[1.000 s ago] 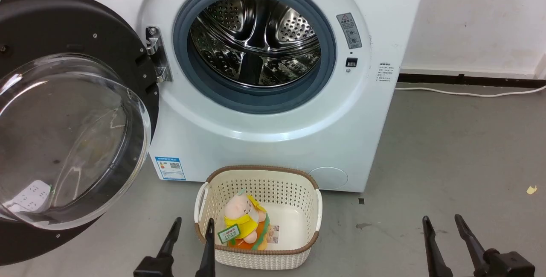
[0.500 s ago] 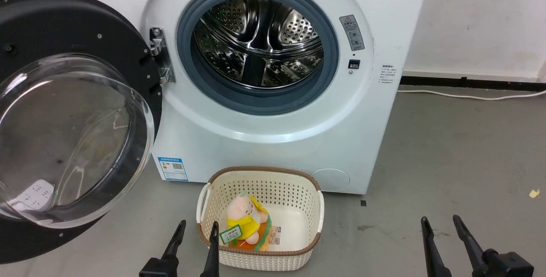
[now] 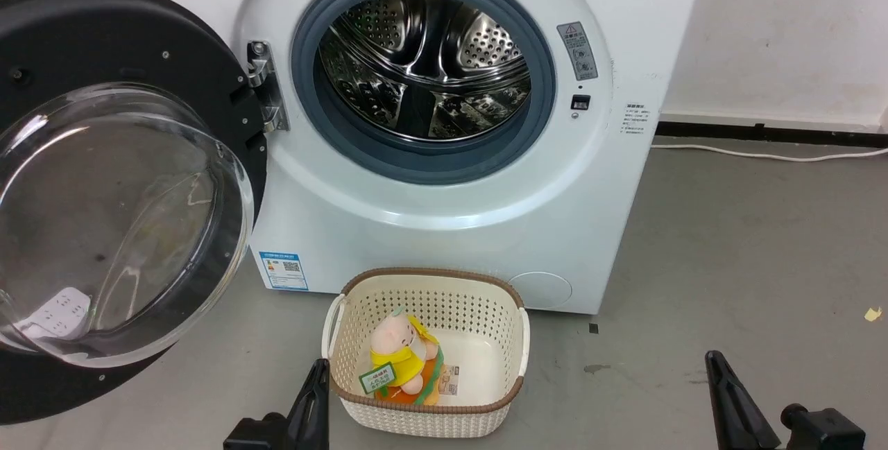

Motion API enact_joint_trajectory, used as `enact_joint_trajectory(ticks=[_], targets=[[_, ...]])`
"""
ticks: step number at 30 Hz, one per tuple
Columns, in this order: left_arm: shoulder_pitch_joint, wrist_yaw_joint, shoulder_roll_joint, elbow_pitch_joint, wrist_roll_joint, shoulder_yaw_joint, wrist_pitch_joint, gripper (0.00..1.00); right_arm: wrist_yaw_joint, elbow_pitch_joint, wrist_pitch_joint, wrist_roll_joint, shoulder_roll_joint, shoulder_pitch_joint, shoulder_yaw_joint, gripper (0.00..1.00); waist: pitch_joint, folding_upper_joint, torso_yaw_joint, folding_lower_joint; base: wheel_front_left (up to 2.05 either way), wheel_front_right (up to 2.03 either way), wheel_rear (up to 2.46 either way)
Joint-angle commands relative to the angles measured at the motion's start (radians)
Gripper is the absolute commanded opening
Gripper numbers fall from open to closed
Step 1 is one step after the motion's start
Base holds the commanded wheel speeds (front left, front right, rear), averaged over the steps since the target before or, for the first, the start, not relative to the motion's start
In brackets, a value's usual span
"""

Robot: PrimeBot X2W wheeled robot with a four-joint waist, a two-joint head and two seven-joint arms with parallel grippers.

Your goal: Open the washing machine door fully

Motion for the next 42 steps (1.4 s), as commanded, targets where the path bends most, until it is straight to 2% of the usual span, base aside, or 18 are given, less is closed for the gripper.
enact_joint_trajectory(ticks=[1, 42], targets=[[-0.003, 0.0, 0.0, -0.004, 0.004, 0.003, 0.007, 0.0, 0.0, -0.004, 0.007, -0.004, 0.0, -0.004, 0.001, 0.0, 0.001, 0.0, 0.0, 0.0, 0.0, 0.0, 0.0], [-0.034, -0.012, 0.001, -0.05, 0.051, 0.054, 0.089, 0.0, 0.0, -0.045, 0.089, -0.052, 0.002, -0.041, 0.007, 0.0, 0.029, 0.0, -0.008, 0.0, 0.0, 0.0, 0.0]])
